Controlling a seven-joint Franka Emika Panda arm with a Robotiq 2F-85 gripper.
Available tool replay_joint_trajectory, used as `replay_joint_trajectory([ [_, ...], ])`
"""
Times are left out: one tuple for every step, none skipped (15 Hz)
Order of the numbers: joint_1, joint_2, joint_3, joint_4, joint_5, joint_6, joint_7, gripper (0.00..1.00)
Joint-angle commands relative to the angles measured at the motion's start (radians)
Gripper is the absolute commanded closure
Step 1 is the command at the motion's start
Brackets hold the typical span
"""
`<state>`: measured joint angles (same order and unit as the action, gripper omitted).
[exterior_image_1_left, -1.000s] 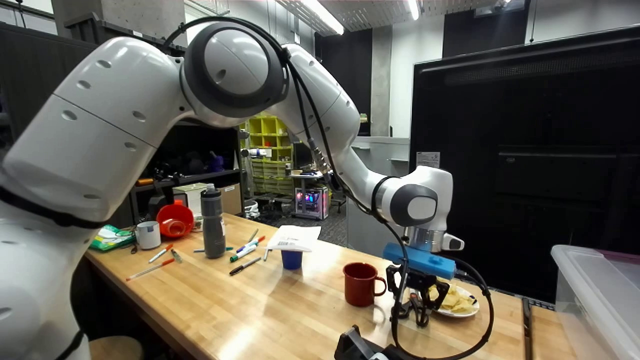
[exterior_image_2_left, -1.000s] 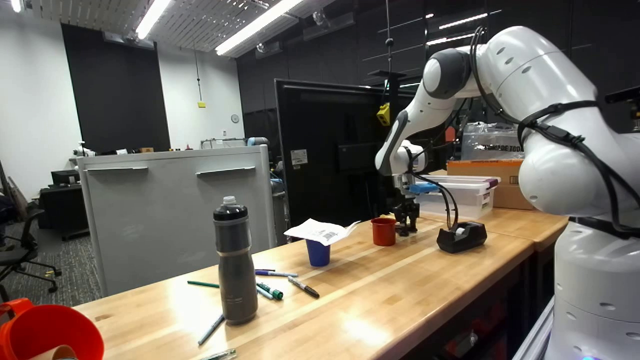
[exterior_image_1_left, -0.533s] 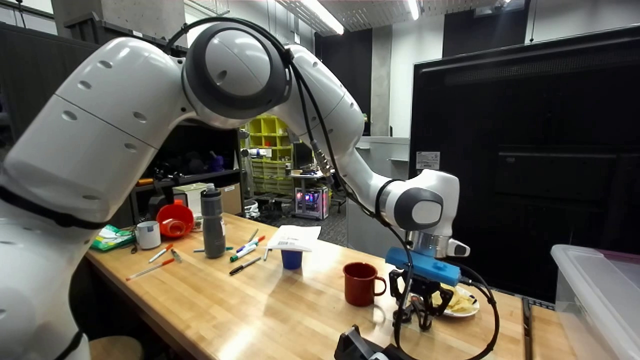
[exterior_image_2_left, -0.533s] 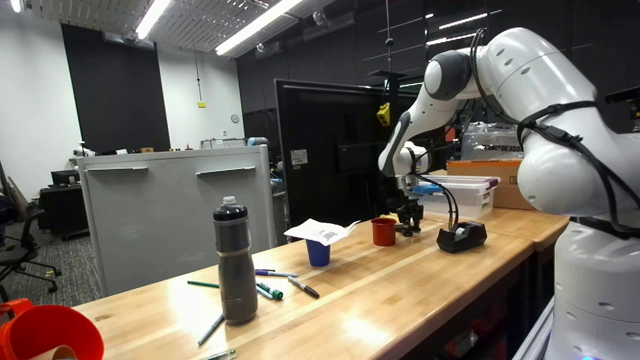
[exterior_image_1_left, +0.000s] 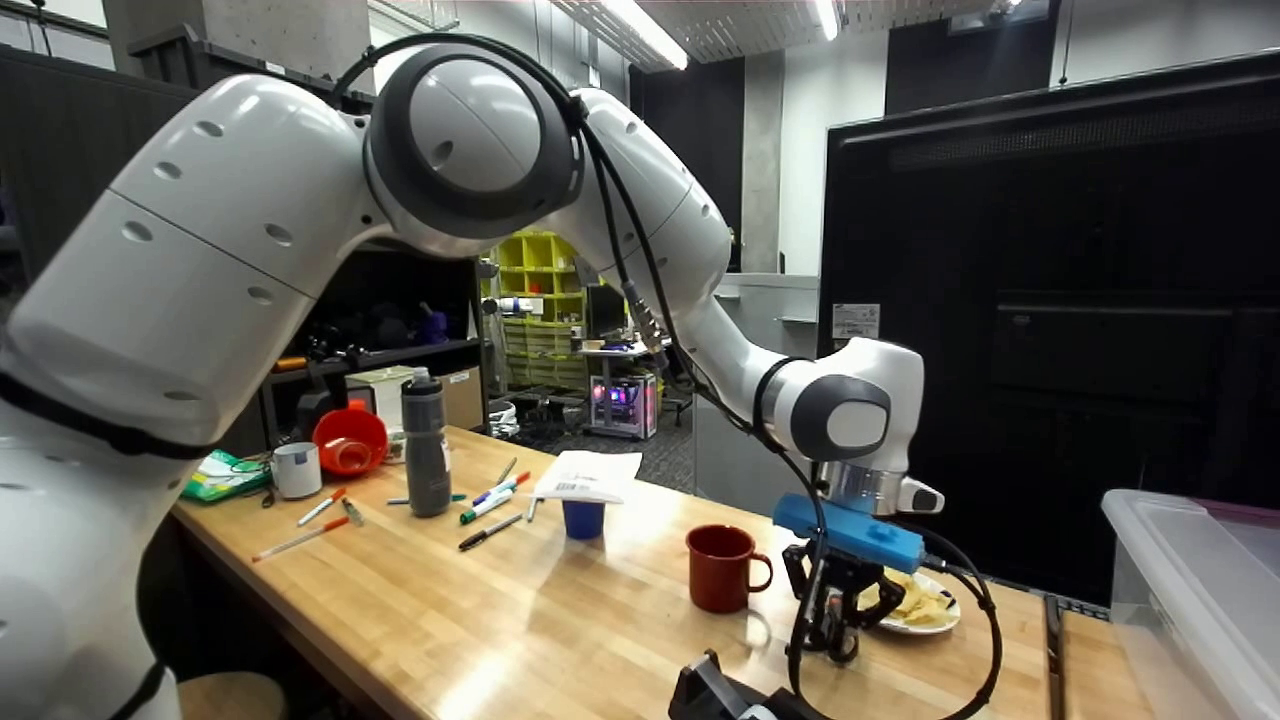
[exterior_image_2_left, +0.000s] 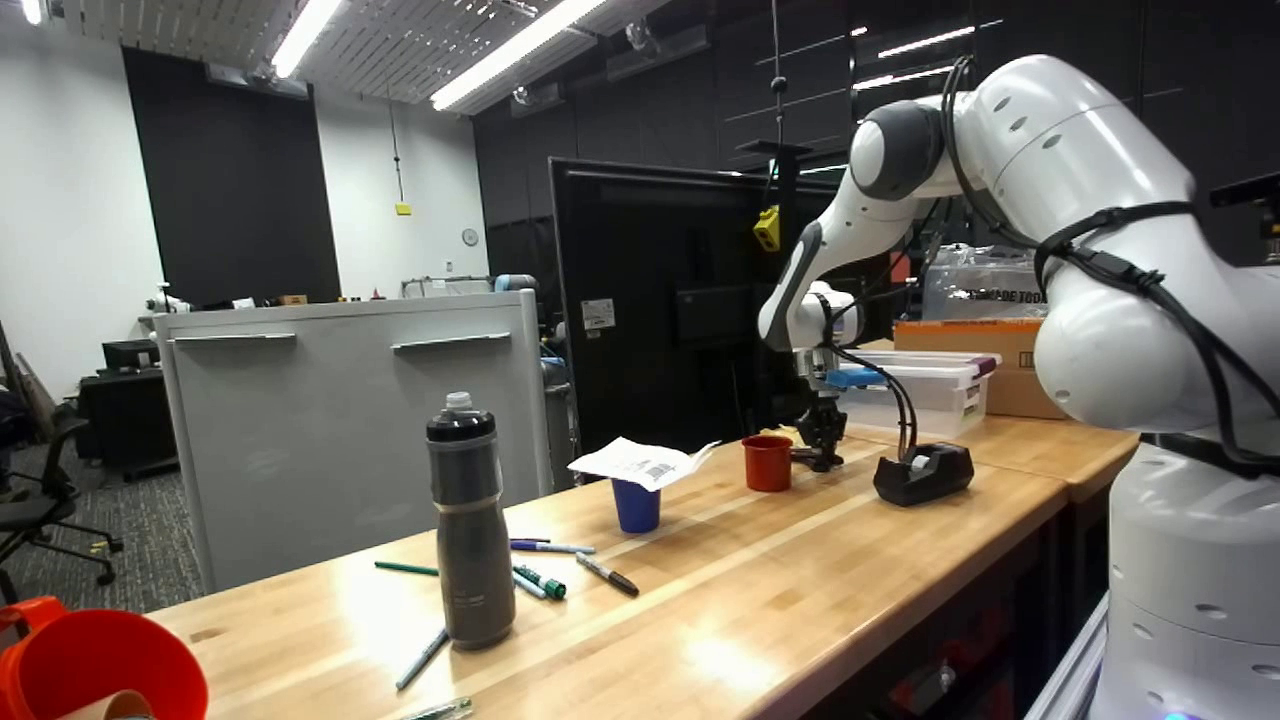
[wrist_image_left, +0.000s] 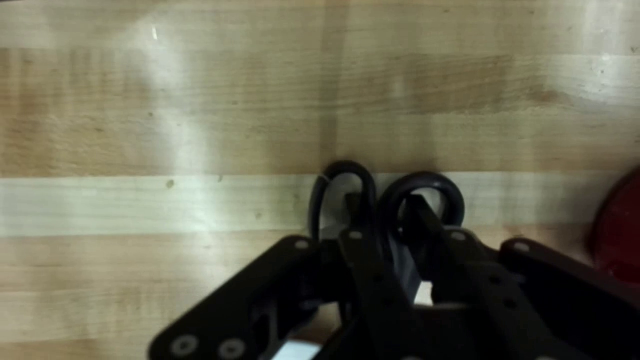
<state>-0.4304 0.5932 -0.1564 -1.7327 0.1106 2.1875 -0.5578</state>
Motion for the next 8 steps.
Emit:
replay_joint_trajectory([
  [-0.025,-0.009,0.022,0.007,0.016,-0.024,0.002,0.94],
  [-0.026,-0.009,0.022,0.008,0.018,-0.027,0.002,0.94],
  [-0.027,-0.012,0.023,0.006,0.02,-0.027,0.002,0.94],
  [-0.027,-0.014,0.023,0.006,0.022,-0.028,0.001,0.94],
  [-0.028,-0.02,0.023,0.002,0.023,-0.026,0.0,0.94],
  [-0.029,-0.03,0.024,-0.007,0.025,-0.019,-0.004,0.94],
  [-0.028,-0.046,0.023,-0.02,0.026,-0.012,-0.001,0.94],
  [-0.028,-0.064,0.022,-0.033,0.026,-0.004,-0.004,0.94],
])
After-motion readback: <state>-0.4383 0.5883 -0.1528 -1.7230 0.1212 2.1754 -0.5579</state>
